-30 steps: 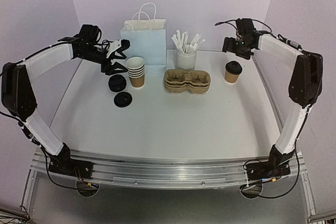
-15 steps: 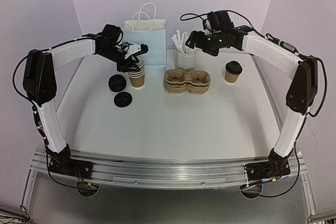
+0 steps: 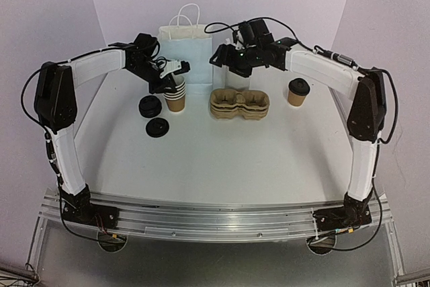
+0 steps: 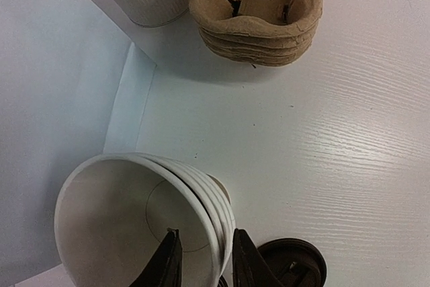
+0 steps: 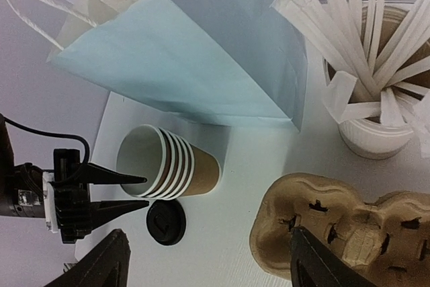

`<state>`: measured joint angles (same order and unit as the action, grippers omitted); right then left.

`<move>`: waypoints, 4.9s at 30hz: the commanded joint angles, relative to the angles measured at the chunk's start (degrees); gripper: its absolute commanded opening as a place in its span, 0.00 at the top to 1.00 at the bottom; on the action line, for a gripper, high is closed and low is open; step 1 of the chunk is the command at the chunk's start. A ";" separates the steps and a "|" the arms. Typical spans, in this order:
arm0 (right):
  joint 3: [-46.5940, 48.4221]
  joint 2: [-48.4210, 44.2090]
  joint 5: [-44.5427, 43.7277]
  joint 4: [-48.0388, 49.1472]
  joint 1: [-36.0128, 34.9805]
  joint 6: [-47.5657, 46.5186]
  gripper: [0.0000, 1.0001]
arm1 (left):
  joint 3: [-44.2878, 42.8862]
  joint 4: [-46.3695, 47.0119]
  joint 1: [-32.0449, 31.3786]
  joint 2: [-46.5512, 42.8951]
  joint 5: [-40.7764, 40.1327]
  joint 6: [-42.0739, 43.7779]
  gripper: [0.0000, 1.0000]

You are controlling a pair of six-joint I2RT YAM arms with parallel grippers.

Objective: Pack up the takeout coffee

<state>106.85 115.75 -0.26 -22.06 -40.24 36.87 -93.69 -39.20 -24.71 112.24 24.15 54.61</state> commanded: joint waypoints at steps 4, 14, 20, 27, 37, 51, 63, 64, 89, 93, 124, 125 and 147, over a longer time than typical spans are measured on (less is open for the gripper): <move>4.53 5.20 4.00 3.71 -2.12 5.74 0.28 | -2.87 -1.96 -0.03 -0.37 1.41 -0.17 0.81; 5.60 10.95 8.84 6.97 -3.57 11.72 0.32 | -3.99 -3.87 0.01 -0.51 3.25 -1.09 0.88; 7.53 14.80 10.98 8.18 -3.97 15.20 0.35 | -4.50 -4.22 0.04 -0.20 3.36 -1.54 0.98; 9.89 18.51 12.03 9.73 -4.25 17.65 0.37 | -4.35 -4.19 0.10 -0.27 2.66 -1.49 1.00; 13.72 23.19 12.88 11.89 -4.34 20.25 0.40 | -5.46 -4.65 0.09 -1.59 3.80 -1.77 1.00; 14.56 26.12 11.98 12.22 -4.41 21.74 0.43 | -4.46 -1.30 0.02 -4.00 4.17 -0.73 1.00; 10.85 22.94 9.17 12.27 -4.40 20.94 0.46 | -8.98 -4.55 0.07 -5.47 6.13 0.00 1.00; 10.76 22.57 9.04 12.22 -4.41 20.63 0.46 | -9.28 -4.95 0.05 -5.68 6.24 0.12 1.00; 10.44 16.34 6.56 11.91 -4.33 15.43 0.45 | -25.86 -23.99 1.49 -8.21 8.37 4.83 1.00; 10.50 12.23 10.14 11.53 -4.17 10.21 0.42 | -29.24 -36.30 1.50 -9.67 15.48 8.30 1.00; -15.30 -12.92 -5.49 8.61 -3.45 3.50 0.40 | 30.82 10.92 -15.63 -17.41 7.08 9.99 1.00; -15.19 -12.84 -5.52 8.61 -3.45 3.42 0.40 | 30.75 10.78 -15.63 -17.22 7.17 9.92 1.00; -11.12 -12.88 -5.22 5.68 -3.59 7.02 0.41 | 26.06 17.48 -6.56 -29.77 -3.05 -37.82 0.31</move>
<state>93.29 105.60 -4.71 -14.34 -43.77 41.32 -67.70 -29.58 -36.52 87.86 29.33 44.26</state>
